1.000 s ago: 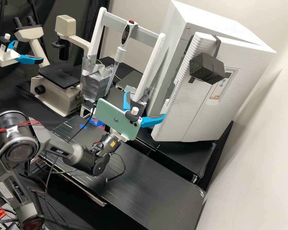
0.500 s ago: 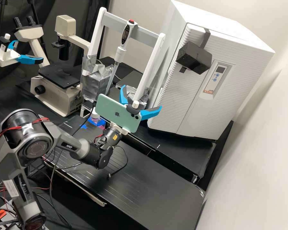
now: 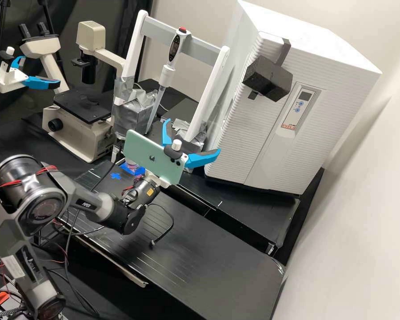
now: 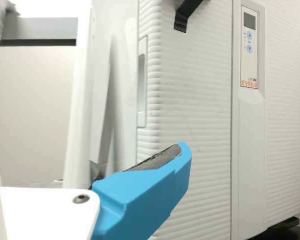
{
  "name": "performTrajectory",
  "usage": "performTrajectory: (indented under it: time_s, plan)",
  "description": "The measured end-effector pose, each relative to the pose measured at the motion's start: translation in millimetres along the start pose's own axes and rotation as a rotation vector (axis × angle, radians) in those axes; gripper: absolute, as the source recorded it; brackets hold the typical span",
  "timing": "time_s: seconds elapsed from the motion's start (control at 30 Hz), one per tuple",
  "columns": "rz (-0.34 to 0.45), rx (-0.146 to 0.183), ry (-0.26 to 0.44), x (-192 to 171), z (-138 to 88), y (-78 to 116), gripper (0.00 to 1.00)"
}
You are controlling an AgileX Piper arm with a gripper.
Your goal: Close the door
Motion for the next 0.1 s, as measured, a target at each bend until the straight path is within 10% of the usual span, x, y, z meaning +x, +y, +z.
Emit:
performTrajectory:
  time_s: [0.1]
  plan:
    - [-0.01, 0.016, 0.005, -5.5, -4.5, -5.1, 1.0]
